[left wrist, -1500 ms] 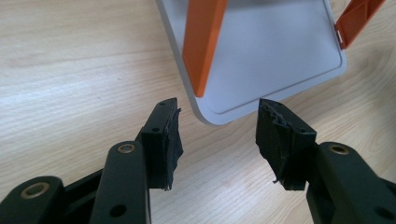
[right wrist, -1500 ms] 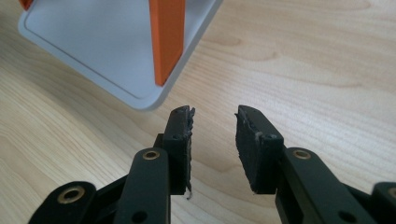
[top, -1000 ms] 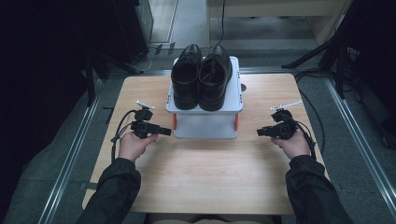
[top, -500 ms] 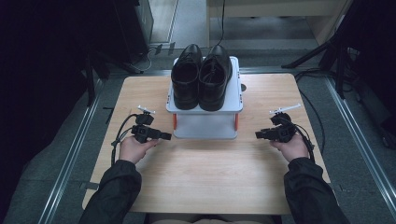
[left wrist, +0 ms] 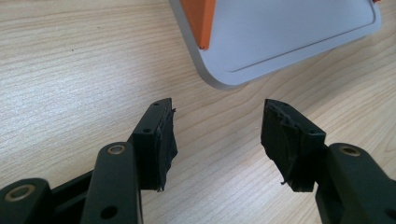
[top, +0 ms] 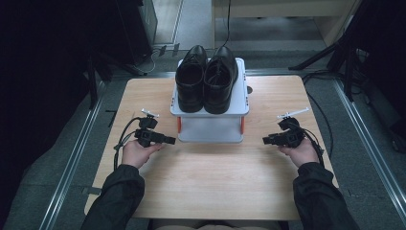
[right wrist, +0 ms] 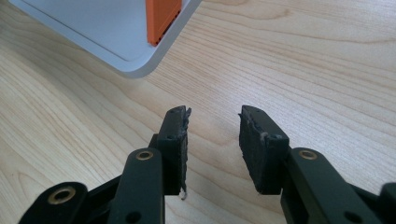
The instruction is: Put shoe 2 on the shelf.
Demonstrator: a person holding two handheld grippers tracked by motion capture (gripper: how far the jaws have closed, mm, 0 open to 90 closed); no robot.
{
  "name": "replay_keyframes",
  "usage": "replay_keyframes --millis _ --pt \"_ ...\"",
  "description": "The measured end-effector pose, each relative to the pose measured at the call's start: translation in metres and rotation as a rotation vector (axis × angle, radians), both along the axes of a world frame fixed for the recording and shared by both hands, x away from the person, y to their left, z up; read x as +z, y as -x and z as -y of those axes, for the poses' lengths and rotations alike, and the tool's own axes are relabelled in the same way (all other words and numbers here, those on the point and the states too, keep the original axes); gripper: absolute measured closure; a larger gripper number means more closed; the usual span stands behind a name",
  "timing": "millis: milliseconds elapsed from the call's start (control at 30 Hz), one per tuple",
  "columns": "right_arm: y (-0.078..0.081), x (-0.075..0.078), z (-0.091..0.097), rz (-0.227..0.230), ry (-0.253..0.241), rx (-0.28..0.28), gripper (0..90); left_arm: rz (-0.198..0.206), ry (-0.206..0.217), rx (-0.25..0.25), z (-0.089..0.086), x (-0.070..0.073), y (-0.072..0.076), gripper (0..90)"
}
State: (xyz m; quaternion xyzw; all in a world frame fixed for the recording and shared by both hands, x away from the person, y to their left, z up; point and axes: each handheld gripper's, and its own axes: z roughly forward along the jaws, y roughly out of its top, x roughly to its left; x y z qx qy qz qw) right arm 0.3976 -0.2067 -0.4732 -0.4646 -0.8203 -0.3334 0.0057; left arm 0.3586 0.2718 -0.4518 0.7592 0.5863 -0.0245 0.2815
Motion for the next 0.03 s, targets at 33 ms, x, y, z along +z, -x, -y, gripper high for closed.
replay_keyframes --millis 33 --pt "-0.0004 -0.0003 0.0009 0.004 -0.001 0.001 62.7 0.0 0.0 0.0 0.0 0.0 0.0 44.2"
